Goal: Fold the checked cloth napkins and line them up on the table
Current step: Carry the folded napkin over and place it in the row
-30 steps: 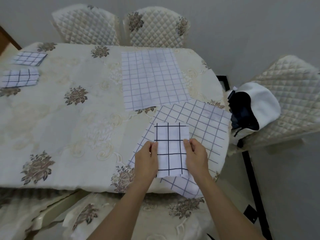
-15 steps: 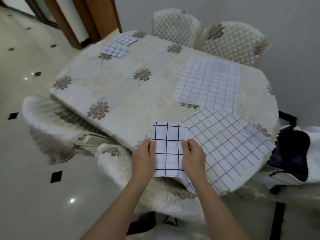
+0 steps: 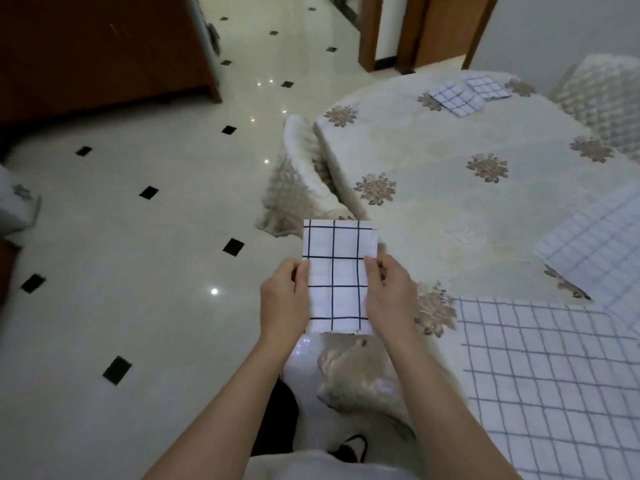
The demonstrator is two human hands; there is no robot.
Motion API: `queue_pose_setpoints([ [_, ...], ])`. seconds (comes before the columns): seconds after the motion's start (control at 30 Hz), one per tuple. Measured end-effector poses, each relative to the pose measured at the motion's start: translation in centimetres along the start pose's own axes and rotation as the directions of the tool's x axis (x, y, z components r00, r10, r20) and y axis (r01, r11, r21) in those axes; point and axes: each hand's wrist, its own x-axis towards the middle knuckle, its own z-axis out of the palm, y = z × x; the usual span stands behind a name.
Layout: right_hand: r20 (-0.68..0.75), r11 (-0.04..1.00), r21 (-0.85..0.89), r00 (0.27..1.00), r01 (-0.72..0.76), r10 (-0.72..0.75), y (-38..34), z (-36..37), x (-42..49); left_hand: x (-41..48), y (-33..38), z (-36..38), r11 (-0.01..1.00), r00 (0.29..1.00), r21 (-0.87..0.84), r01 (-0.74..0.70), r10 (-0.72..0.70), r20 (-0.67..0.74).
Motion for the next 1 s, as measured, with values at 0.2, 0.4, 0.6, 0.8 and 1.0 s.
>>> queue_pose_setpoints([
  [0.2,0.207,0.999,-0.016,0.978,0.033,-0.029,-4.3,9.1,1.4,4.0,-5.1,-6.2,0.988,0.977,-0.078,0.13,-0.141,-0.158],
  [0.4,0.31,0.996,-0.03,0.948,0.086,-0.072,-8.4,20.3,4.5,11.3,-10.7,-11.9,0.962,0.937,-0.146,0.231,-0.26,-0.234],
  [0.6,0.349,0.992,-0.072,0.934,0.108,-0.076,-14.5,31.7,8.5,21.1,-15.0,-18.8,0.954,0.919,-0.156,0.256,-0.291,-0.267],
  [0.8,0.357,0.992,-0.067,0.931,0.111,-0.08,-19.0,39.7,12.4,29.4,-17.5,-23.5,0.95,0.915,-0.169,0.262,-0.3,-0.268],
  [1.0,0.351,0.993,-0.077,0.935,0.094,-0.061,-21.5,45.3,17.4,37.3,-19.6,-24.8,0.941,0.91,-0.176,0.29,-0.328,-0.252],
])
